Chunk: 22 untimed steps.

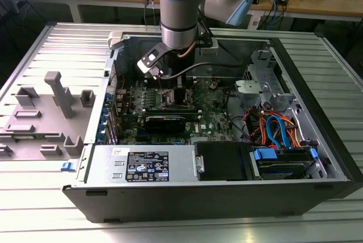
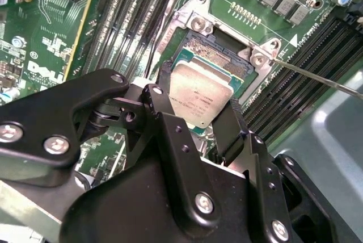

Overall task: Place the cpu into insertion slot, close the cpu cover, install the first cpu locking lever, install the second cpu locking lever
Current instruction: 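Place the cpu into insertion slot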

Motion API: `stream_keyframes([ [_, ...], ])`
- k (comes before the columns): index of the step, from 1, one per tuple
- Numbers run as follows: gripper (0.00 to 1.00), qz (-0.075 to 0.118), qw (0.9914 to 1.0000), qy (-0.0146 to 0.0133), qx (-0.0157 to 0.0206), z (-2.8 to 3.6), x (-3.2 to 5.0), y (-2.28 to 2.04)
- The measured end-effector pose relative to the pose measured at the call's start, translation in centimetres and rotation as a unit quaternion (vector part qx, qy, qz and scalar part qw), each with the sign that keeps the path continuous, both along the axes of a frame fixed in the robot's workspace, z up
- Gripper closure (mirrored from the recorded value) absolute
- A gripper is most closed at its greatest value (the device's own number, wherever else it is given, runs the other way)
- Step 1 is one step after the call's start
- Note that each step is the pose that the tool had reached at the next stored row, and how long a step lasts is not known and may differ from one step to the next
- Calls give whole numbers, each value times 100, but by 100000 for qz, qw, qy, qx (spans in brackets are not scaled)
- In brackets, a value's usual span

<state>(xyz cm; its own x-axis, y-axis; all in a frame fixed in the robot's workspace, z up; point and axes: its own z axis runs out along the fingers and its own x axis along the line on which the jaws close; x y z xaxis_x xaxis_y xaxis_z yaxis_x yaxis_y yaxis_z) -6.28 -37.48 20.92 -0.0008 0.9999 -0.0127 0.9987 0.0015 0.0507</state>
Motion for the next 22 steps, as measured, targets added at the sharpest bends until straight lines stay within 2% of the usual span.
stream_keyframes([
  [7, 46, 206, 100000, -2, -11, -17, -36, 17],
  [11, 46, 2414, 99971, 24, -13, -45, -56, 21],
  [18, 46, 1515, 99989, 34, -24, -93, -58, 23],
  [22, 46, 1370, 99991, 21, -42, -79, -57, 27],
])
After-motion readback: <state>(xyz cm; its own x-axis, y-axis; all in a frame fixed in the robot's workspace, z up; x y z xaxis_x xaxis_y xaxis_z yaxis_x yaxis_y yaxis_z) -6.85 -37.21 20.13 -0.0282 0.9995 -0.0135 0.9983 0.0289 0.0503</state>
